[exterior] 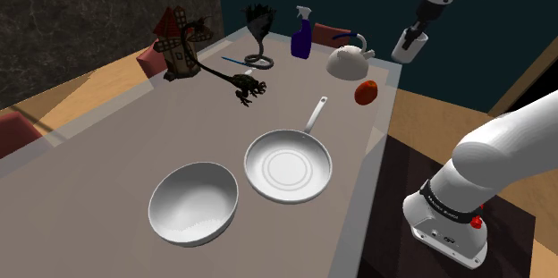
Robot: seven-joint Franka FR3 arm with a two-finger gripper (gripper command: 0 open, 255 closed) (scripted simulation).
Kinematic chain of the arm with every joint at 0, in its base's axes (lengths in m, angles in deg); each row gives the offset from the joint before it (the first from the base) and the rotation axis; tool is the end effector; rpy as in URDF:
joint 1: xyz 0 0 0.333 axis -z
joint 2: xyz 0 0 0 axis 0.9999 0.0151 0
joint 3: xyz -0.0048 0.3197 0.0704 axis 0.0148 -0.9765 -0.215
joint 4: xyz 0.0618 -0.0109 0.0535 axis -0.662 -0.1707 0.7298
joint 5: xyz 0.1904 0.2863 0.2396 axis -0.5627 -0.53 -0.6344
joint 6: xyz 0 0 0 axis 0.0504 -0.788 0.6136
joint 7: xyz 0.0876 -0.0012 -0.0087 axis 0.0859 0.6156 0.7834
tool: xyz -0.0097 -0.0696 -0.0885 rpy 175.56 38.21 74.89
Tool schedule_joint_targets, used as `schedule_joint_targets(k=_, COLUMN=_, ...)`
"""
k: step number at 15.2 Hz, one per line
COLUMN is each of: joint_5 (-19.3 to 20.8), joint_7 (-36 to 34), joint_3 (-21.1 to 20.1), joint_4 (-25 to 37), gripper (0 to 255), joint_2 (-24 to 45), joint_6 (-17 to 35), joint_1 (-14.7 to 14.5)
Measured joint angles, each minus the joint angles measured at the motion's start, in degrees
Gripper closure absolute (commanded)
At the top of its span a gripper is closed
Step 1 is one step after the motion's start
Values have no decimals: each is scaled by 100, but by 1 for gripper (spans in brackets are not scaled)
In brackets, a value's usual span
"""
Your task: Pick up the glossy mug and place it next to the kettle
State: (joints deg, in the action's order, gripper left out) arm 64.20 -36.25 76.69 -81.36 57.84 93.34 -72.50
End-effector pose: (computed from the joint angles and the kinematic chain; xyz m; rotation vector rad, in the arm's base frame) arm 0.3376 -0.3626 0.4807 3.0592 -0.0468 0.2331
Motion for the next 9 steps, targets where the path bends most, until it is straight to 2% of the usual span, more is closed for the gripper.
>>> schedule_joint_targets(k=9, joint_5=-60, joint_7=87, joint_3=126, joint_4=-467, gripper=255, joint_2=248, joint_6=702, joint_1=-18)
